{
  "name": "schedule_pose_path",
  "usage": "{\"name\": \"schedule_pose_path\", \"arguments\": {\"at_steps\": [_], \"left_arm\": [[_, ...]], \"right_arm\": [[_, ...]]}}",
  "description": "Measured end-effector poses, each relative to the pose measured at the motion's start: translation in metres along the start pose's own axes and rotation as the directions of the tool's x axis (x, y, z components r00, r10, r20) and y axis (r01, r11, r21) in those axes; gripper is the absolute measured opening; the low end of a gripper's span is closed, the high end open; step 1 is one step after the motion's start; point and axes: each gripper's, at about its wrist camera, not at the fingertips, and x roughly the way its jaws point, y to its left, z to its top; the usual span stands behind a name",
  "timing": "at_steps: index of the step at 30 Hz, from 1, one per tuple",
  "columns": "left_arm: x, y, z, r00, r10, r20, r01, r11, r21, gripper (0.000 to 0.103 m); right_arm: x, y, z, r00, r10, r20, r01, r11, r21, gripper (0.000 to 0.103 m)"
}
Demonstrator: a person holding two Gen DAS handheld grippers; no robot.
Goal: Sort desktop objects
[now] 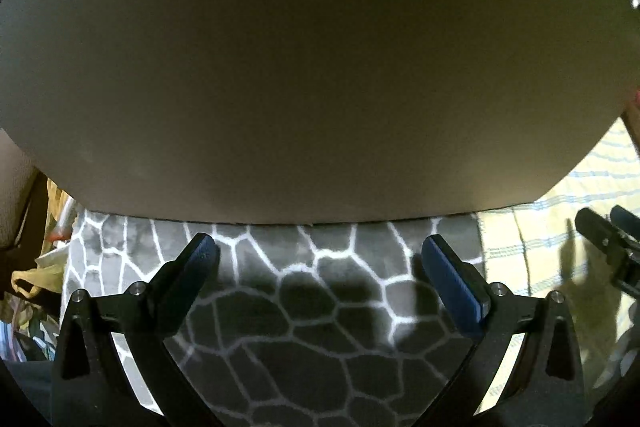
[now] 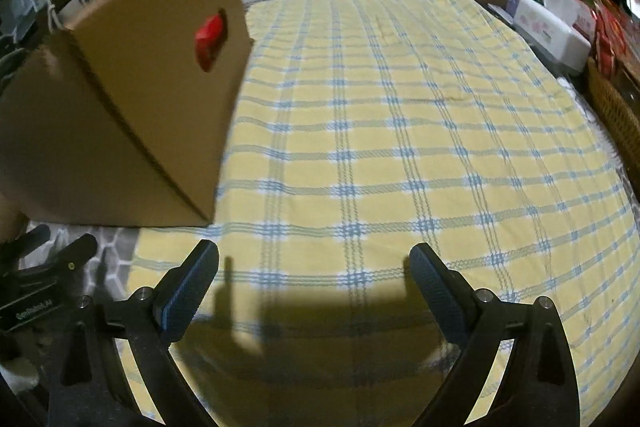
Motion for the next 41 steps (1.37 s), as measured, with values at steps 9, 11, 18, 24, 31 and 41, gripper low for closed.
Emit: {"name": "schedule_pose_path", "arguments": {"at_steps": [9, 11, 18, 24, 31, 41], "left_arm": [[0.004, -0.006, -0.006, 1.000, 0.000, 0.009, 0.000, 1.000, -0.003, 0.103], [0.004, -0.007, -0.008, 1.000, -0.001, 0.017, 0.001, 1.000, -0.001, 0.103], [-0.003, -0.008, -0.019, 0.999, -0.004, 0.045, 0.004, 1.000, 0.004, 0.103], [-0.004, -0.010, -0.020, 0.999, -0.005, 0.045, 0.004, 1.000, 0.004, 0.103], [-0.004, -0.007, -0.021, 0.999, -0.009, 0.045, 0.009, 1.000, 0.001, 0.103], [-0.006, -0.003, -0.026, 0.999, -0.007, 0.045, 0.007, 1.000, 0.001, 0.103]], "right_arm": [[0.010, -0.001, -0.005, 1.000, -0.007, -0.008, 0.007, 1.000, -0.012, 0.099], [0.012, 0.001, -0.007, 1.000, -0.005, -0.009, 0.005, 1.000, -0.022, 0.102], [0.014, 0.005, -0.011, 1.000, -0.024, 0.011, 0.024, 0.998, -0.050, 0.103], [0.014, 0.008, -0.013, 0.999, -0.040, 0.025, 0.041, 0.998, -0.056, 0.103], [0.014, 0.008, -0.014, 0.999, -0.038, 0.026, 0.039, 0.998, -0.055, 0.103], [0.014, 0.008, -0.014, 0.999, -0.038, 0.026, 0.040, 0.998, -0.055, 0.103]]}}
